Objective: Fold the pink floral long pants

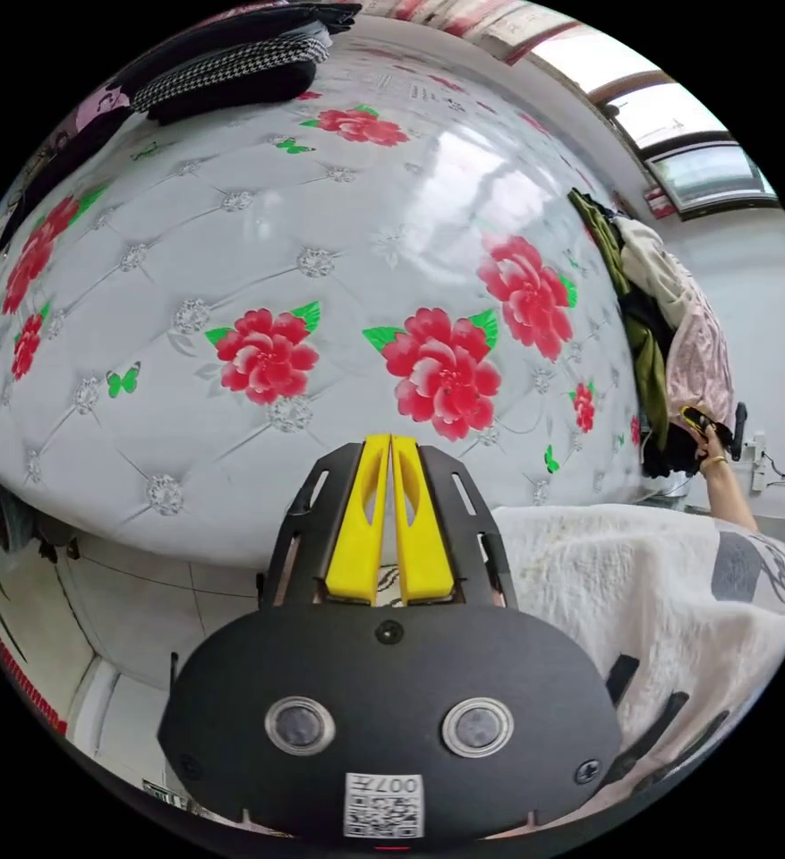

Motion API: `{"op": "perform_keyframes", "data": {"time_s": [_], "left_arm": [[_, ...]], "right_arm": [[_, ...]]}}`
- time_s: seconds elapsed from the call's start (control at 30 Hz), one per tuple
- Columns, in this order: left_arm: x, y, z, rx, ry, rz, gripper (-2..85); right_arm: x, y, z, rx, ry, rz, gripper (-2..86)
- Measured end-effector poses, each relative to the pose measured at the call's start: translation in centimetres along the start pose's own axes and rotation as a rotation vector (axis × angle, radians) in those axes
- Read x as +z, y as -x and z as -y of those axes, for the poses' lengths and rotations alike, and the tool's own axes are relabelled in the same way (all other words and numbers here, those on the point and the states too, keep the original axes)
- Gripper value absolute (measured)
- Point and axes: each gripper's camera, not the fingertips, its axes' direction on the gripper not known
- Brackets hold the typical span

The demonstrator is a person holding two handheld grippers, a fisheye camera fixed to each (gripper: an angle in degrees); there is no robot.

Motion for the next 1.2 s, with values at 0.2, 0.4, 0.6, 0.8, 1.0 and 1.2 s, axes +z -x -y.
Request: {"op": "perform_keyframes", "data": {"time_s": [0.2,0.4,0.6,0.8,1.0,1.2], "left_arm": [[-3.1,-2.1,-1.7,0.172,-0.014,-0.005,-0.5],[-7.6,-3.6,-1.0,0.301,-0.115,-0.166,3.6],[-11.8,-2.8,-3.6,0.333,-0.266,-0.169,7.7],[-15.9,6.4,-4.9,0.013,-0.334,-0.033,7.9],[-18.6,13.1,-3.0,-0.095,-0.349,0.011,7.9],[-14.0,11.2,4.9,0.075,-0.076,0.191,0.2]], "right_arm": [[-5.9,6.5,-4.4,-0.303,-0.259,0.435,0.2],[-11.1,17.5,-7.9,-0.537,-0.353,0.716,0.0],[-15.0,34.6,-16.8,-1.220,-0.006,1.170,0.4],[-17.9,42.8,-25.2,-1.558,-0.017,1.023,2.0],[-12.4,39.2,-20.3,-1.243,0.043,0.908,3.7],[-7.0,31.5,-16.0,-0.737,0.065,0.778,4.9]]}}
